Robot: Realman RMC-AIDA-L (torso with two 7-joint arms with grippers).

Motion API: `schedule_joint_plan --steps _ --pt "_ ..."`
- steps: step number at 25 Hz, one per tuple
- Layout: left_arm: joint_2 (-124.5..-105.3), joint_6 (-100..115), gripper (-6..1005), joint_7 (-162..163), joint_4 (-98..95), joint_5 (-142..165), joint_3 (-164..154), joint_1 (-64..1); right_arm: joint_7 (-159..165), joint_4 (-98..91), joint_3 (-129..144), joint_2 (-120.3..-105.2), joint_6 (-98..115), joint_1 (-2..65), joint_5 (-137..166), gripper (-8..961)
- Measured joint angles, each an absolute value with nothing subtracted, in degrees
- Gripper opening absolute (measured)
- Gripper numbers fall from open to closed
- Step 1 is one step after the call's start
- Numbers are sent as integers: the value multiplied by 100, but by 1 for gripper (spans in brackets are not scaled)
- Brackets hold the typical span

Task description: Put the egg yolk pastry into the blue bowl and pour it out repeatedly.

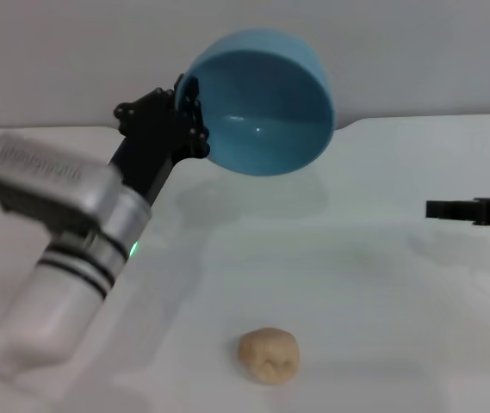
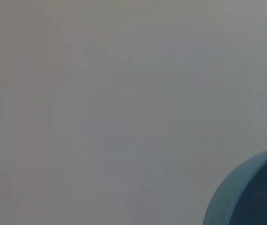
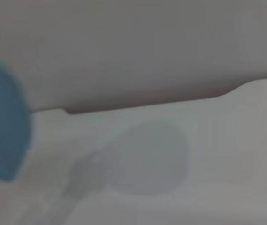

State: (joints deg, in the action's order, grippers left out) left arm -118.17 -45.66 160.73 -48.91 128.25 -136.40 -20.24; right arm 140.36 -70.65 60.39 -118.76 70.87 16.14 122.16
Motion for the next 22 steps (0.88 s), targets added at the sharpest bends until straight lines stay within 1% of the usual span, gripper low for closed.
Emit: schedule_joint_plan --steps 4,10,16,22 --pt "-11806 -2287 4 16062 -5508 12865 -12567 -2046 14037 -7008 6312 -11870 7177 1727 12211 527" --pt "-11803 138 4 16060 -5913 12880 -11269 -2214 14031 -7003 6680 -11859 7298 1903 12227 527" --pt "-11798 2553 5 16076 -5890 13046 -9896 -2702 14029 -7004 6896 -11849 7395 2061 12272 526" --pt "-11796 4314 6 16320 -5956 13761 -9180 -3160 14027 -7005 7201 -11847 7446 2174 12278 526"
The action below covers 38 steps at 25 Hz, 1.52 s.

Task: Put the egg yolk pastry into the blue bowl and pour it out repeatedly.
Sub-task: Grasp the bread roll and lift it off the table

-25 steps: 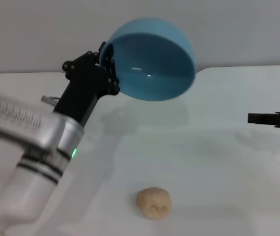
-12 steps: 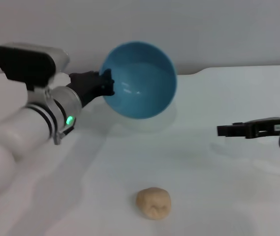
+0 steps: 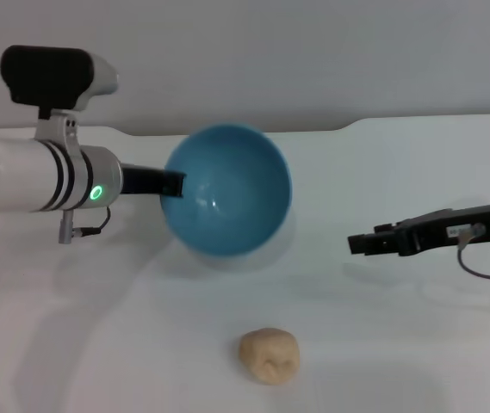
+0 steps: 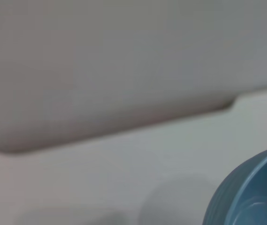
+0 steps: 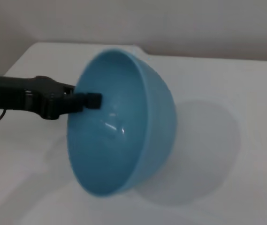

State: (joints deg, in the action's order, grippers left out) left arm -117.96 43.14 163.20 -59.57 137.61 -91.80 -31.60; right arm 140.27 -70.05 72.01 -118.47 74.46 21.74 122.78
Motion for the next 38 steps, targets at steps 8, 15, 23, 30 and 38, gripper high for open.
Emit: schedule_joint_plan --steps 8,15,23,30,38 --pt "-11811 5950 7 16484 -5940 14522 -8745 -3699 14027 -7000 7693 -11848 7444 2289 12279 526" --pt "-11796 6654 8 16493 -5951 14808 -8363 -3852 14058 -6894 8271 -11854 7396 2478 12279 526" --pt "-11808 7057 9 16497 -5910 15254 -8083 -4109 14165 -6747 8783 -11860 7438 2698 12279 525" --pt "-11795 7143 10 16497 -5906 15301 -8066 -4142 14177 -6312 9200 -11875 7398 2991 12277 525" --pt "-11795 7203 11 16494 -5900 15307 -8111 -4126 14233 -5971 9586 -11884 7223 3355 12445 525"
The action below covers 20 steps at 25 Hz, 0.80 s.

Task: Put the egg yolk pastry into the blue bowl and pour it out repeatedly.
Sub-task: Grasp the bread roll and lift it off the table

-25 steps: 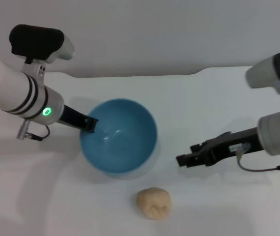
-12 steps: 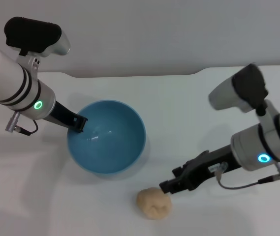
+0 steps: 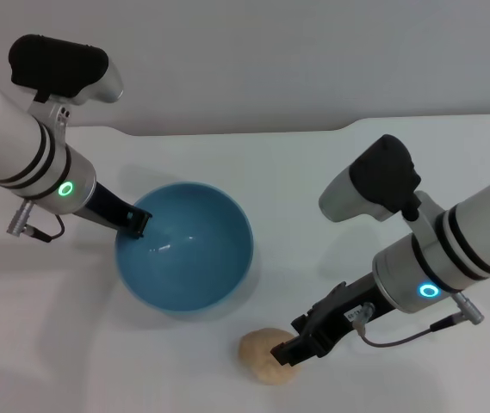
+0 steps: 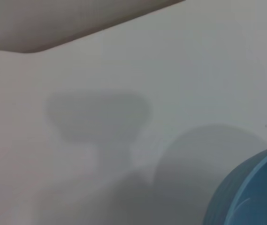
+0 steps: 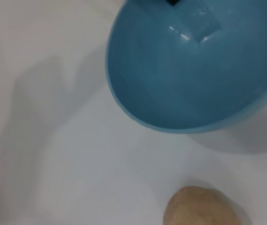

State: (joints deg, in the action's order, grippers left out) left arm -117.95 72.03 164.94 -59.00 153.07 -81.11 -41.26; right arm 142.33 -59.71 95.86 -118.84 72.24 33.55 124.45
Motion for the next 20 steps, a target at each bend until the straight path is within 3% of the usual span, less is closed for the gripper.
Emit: schedule_joint_plan --steps 20 --pt "-11820 7216 13 16488 -5897 15304 -8195 -4143 14247 -5585 10423 -11901 6228 3470 12523 492"
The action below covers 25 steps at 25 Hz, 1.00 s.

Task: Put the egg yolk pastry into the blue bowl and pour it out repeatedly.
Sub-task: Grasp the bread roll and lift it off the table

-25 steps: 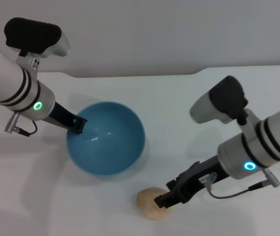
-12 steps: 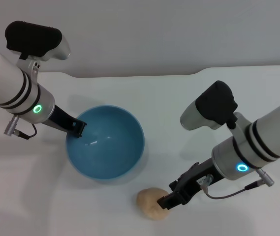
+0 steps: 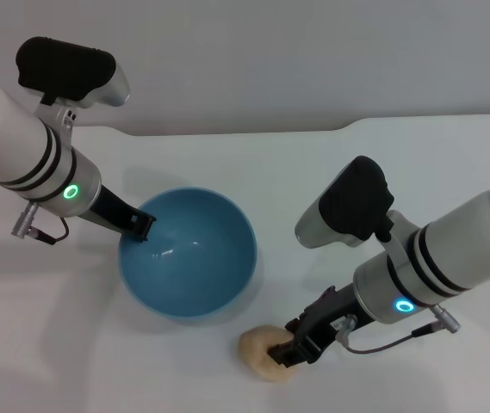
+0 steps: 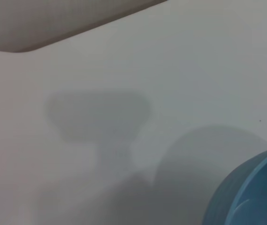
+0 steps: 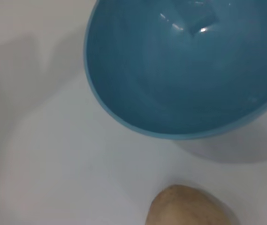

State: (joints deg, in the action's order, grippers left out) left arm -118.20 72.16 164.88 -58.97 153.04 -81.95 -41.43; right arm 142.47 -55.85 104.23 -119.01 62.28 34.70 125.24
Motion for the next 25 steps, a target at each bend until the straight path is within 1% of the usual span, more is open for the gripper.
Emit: schedule_joint_plan --steps 9,15,25 --pt "-11821 7215 12 16488 -5897 15301 -8194 -4163 14249 -5616 10404 -11896 6377 3466 12522 349" --pt "-11822 7215 13 16488 -5897 15302 -8192 -4173 14408 -6076 10347 -11863 6767 3372 12606 288" --pt "-11821 7215 12 16488 -5897 15311 -8269 -4175 14729 -6499 10274 -11848 7014 3258 13026 195"
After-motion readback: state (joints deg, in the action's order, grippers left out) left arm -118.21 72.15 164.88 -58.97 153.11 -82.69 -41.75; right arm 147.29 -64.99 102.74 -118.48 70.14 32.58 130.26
